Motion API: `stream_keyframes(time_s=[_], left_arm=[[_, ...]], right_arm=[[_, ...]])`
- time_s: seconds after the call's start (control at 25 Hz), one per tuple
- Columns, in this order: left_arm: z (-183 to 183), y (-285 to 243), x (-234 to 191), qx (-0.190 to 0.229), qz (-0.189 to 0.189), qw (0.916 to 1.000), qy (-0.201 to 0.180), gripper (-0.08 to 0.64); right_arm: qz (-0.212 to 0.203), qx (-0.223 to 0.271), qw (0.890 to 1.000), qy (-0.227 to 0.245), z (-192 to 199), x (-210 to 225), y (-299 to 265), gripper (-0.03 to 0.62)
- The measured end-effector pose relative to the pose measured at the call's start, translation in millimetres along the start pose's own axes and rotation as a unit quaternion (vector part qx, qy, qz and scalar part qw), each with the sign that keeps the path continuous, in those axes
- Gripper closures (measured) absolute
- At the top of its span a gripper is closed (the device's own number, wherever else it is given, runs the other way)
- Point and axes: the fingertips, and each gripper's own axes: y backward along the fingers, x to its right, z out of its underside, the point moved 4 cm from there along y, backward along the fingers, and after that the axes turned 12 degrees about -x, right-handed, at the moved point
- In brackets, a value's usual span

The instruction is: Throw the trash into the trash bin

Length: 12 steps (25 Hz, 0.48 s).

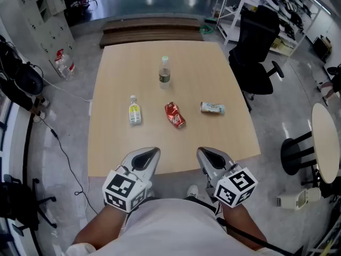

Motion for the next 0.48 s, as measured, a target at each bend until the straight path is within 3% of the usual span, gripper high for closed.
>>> stream_keyframes(time_s=[0.32,0.48], left_arm=[[2.6,5.9,-11.4,-0.007,0.015,0.9997,-0.016,0.552],[9.4,11.2,-19.6,-0.014,0.03,0.9993,-0.019,0.552]], right_arm=[[0.021,-0.006,1.0,-0.007,3.2,-11.7,-7.0,0.591],[0.007,0.008,1.0,-0.02,5.4,-28.0,-13.1,0.591]])
